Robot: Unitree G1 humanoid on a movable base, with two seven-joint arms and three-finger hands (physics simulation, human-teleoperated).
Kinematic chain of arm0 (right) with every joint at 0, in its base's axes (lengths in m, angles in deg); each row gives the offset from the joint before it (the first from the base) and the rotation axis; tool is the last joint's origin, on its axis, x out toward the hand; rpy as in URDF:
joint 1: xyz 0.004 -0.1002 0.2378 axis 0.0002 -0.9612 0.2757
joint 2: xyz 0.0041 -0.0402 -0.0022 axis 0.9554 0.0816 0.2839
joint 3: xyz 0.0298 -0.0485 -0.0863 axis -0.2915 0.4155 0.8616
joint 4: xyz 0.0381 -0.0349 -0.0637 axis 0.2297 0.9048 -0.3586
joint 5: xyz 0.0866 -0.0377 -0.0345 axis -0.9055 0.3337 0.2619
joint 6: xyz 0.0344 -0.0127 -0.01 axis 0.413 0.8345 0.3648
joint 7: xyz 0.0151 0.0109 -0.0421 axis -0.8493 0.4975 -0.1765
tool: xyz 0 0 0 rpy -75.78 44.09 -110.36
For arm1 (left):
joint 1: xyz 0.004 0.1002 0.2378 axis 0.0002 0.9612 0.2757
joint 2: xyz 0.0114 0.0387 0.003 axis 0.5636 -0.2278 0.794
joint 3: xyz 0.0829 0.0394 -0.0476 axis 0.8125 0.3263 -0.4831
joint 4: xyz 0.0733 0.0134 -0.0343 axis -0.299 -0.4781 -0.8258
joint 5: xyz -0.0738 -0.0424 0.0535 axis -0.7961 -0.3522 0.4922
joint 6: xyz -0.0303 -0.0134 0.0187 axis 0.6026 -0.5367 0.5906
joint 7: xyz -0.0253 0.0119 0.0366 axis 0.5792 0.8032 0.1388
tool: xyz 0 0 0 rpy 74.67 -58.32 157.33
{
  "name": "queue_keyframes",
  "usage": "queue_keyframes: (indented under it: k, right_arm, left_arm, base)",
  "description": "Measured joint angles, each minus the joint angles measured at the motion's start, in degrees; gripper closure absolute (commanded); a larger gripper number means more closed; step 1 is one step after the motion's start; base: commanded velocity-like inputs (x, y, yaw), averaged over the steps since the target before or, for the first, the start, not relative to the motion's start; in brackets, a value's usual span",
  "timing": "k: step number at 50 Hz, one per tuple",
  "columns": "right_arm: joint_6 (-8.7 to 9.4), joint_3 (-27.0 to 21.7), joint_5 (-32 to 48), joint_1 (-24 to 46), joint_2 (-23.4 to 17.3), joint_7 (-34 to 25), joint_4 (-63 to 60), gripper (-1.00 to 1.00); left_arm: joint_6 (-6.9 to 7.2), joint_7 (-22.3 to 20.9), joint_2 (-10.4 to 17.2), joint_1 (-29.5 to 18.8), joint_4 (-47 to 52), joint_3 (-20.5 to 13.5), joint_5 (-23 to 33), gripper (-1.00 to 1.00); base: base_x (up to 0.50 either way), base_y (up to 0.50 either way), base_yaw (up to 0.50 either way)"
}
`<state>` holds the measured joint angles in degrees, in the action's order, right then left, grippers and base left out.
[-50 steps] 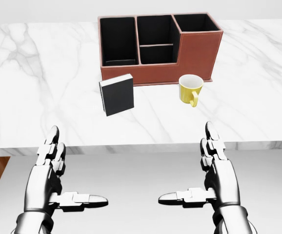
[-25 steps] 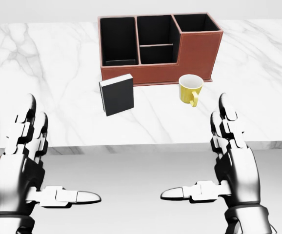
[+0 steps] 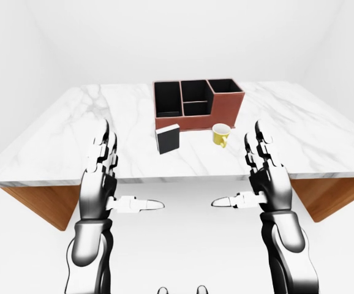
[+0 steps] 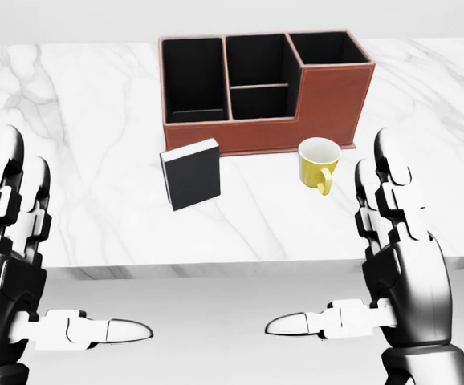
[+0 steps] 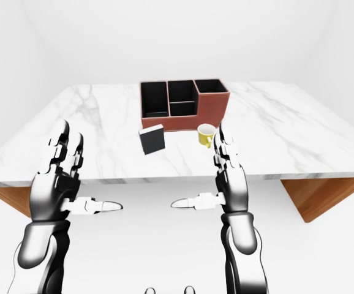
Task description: Pick up the book and place it in the caddy.
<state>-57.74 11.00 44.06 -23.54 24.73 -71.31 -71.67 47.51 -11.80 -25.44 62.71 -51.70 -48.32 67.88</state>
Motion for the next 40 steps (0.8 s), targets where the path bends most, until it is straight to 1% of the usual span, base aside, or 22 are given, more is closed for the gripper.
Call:
queue_keyframes:
  k: [40]
  right_arm:
    - [0.0,1.4,0.9,-1.0,0.0,-0.9,-1.0,-1.0]
  left_arm:
    - [0.0,-0.7,-0.2,0.3,1.6,-0.2,-0.3,-1.0]
  base:
    - [0.5,0.0,0.0]
